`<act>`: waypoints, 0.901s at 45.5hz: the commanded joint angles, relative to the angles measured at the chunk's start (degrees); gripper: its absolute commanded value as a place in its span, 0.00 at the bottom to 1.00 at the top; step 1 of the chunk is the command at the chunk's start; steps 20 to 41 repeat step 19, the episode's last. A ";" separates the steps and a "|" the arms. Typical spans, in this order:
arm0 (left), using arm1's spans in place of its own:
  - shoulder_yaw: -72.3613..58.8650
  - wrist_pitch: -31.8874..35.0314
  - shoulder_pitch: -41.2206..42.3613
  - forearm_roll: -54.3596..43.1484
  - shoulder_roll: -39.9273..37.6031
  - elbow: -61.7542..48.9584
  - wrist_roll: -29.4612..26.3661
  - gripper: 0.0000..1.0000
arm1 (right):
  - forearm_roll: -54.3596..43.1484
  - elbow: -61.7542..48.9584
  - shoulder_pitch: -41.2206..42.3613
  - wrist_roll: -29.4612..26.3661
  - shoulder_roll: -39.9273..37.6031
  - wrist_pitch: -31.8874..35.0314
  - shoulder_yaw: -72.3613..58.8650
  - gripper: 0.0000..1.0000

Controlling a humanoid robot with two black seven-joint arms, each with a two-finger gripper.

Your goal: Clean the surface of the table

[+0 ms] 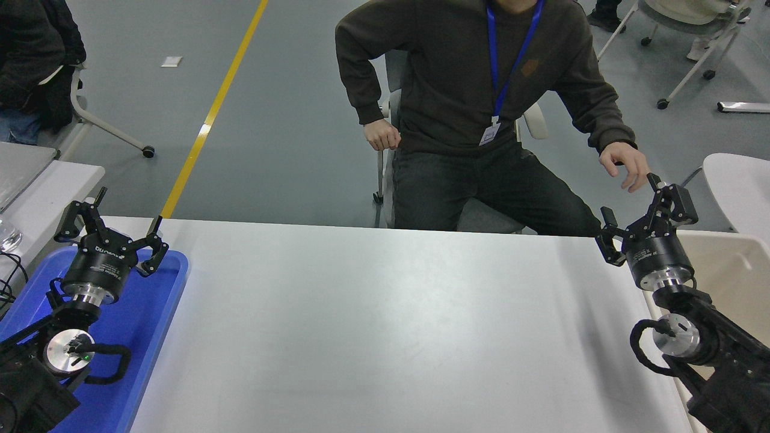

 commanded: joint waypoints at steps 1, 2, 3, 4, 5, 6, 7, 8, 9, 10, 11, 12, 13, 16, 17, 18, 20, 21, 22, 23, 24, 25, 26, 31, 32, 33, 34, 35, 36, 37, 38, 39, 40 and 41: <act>0.00 0.00 -0.01 0.00 0.00 -0.02 0.00 1.00 | 0.48 -0.14 -0.16 0.00 -0.04 0.06 0.17 0.99; 0.00 0.00 -0.01 0.00 0.00 -0.02 0.00 1.00 | 0.48 -0.14 -0.33 0.09 0.05 0.06 0.17 0.99; 0.00 0.00 -0.01 0.00 0.00 -0.02 0.00 1.00 | 0.57 -0.14 -0.42 0.09 0.05 0.06 0.17 0.99; 0.00 0.00 -0.01 0.00 0.00 -0.02 0.00 1.00 | 0.66 -0.14 -0.51 0.00 0.14 0.06 0.17 0.99; 0.00 0.00 -0.01 0.00 0.00 -0.02 0.00 1.00 | 0.74 -0.14 -0.60 0.00 0.31 0.06 0.17 0.99; 0.00 0.00 -0.01 0.00 0.00 0.07 0.00 1.00 | 0.74 -0.14 -0.60 0.00 0.49 -0.03 0.17 0.99; 0.00 0.00 -0.01 0.00 0.00 0.07 0.00 1.00 | 0.74 -0.14 -0.69 0.09 0.67 0.06 0.17 0.99; 0.00 0.00 -0.01 0.00 0.00 -0.02 0.00 1.00 | 0.74 -0.14 -0.69 0.00 0.84 0.06 0.17 0.99; 0.00 0.00 -0.01 0.00 0.00 -0.02 0.00 1.00 | 0.74 -0.14 -0.69 0.00 0.84 0.06 0.08 0.99; 0.00 0.00 -0.01 0.00 0.00 -0.02 0.00 1.00 | 0.74 -0.14 -0.69 0.00 0.84 0.06 -0.09 0.99; 0.00 0.00 -0.01 0.00 0.00 -0.02 0.00 1.00 | 0.74 -0.14 -0.60 0.00 0.76 0.06 -0.10 0.99; 0.00 0.00 -0.01 0.00 0.00 0.07 0.00 1.00 | 0.74 -0.14 -0.60 0.00 0.84 0.06 -0.10 0.99; 0.00 0.00 -0.01 0.00 0.00 0.07 0.00 1.00 | 0.74 -0.14 -0.51 0.00 0.76 0.06 -0.10 0.99; 0.00 0.00 -0.01 0.00 0.00 -0.02 0.00 1.00 | 0.74 -0.14 -0.25 0.00 0.75 0.06 -0.18 0.99; 0.00 0.00 -0.01 0.00 0.00 -0.02 0.00 1.00 | 0.74 -0.05 -0.25 0.00 0.75 0.06 -0.18 0.99; 0.00 0.00 -0.01 0.00 0.00 -0.02 0.00 1.00 | 0.74 -0.05 -0.25 0.00 0.75 0.06 -0.18 0.99; 0.00 0.00 -0.01 0.00 0.00 0.07 0.00 1.00 | 0.74 -0.05 -0.25 0.00 0.84 0.06 -0.18 0.99; 0.00 0.00 -0.01 0.00 0.00 0.07 0.00 1.00 | 0.74 -0.05 -0.25 0.00 0.84 0.06 -0.18 0.99; 0.00 0.00 -0.01 0.00 0.00 0.07 0.00 1.00 | 0.74 -0.05 -0.25 0.00 0.84 0.06 -0.18 0.99; 0.00 0.00 -0.01 0.00 0.00 0.07 0.00 1.00 | 0.74 -0.05 -0.25 0.00 0.84 0.06 -0.18 0.99; 0.00 0.00 -0.01 0.00 0.00 0.07 0.00 1.00 | 0.74 -0.05 -0.25 0.00 0.84 0.06 -0.18 0.99; 0.00 0.00 -0.01 0.00 0.00 0.07 0.00 1.00 | 0.74 -0.05 -0.25 0.00 0.84 0.06 -0.18 0.99; 0.00 0.00 -0.01 0.00 0.00 0.07 0.00 1.00 | 0.74 -0.05 -0.25 0.00 0.84 0.06 -0.18 0.99; 0.00 0.00 -0.01 0.00 0.00 0.07 0.00 1.00 | 0.74 -0.05 -0.25 0.00 0.84 0.06 -0.18 0.99; 0.00 0.00 -0.01 0.00 0.00 0.07 0.00 1.00 | 0.74 -0.05 -0.25 0.00 0.84 0.06 -0.18 0.99; 0.00 0.00 -0.01 0.00 0.00 0.07 0.00 1.00 | 0.74 -0.05 -0.25 0.00 0.84 0.06 -0.18 0.99; 0.00 0.00 -0.01 0.00 0.00 0.07 0.00 1.00 | 0.74 -0.05 -0.25 0.00 0.84 0.06 -0.18 0.99; 0.00 0.00 -0.01 0.00 0.00 0.07 0.00 1.00 | 0.74 -0.05 -0.25 0.00 0.84 0.06 -0.18 0.99; 0.00 0.00 -0.01 0.00 0.00 0.07 0.00 1.00 | 0.74 -0.05 -0.25 0.00 0.84 0.06 -0.18 0.99; 0.00 0.00 -0.01 0.00 0.00 0.07 0.00 1.00 | 0.74 -0.05 -0.25 0.00 0.84 0.06 -0.18 0.99; 0.00 0.00 -0.01 0.00 0.00 0.07 0.00 1.00 | 0.74 -0.05 -0.25 0.00 0.84 0.06 -0.18 0.99; 0.00 0.00 -0.01 0.00 0.00 0.07 0.00 1.00 | 0.74 -0.05 -0.25 0.00 0.84 0.06 -0.18 0.99; 0.00 0.00 -0.01 0.00 0.00 0.07 0.00 1.00 | 0.74 -0.05 -0.25 0.00 0.84 0.06 -0.18 0.99; 0.00 0.00 -0.01 0.00 0.00 0.07 0.00 1.00 | 0.74 -0.05 -0.25 0.00 0.84 0.06 -0.18 0.99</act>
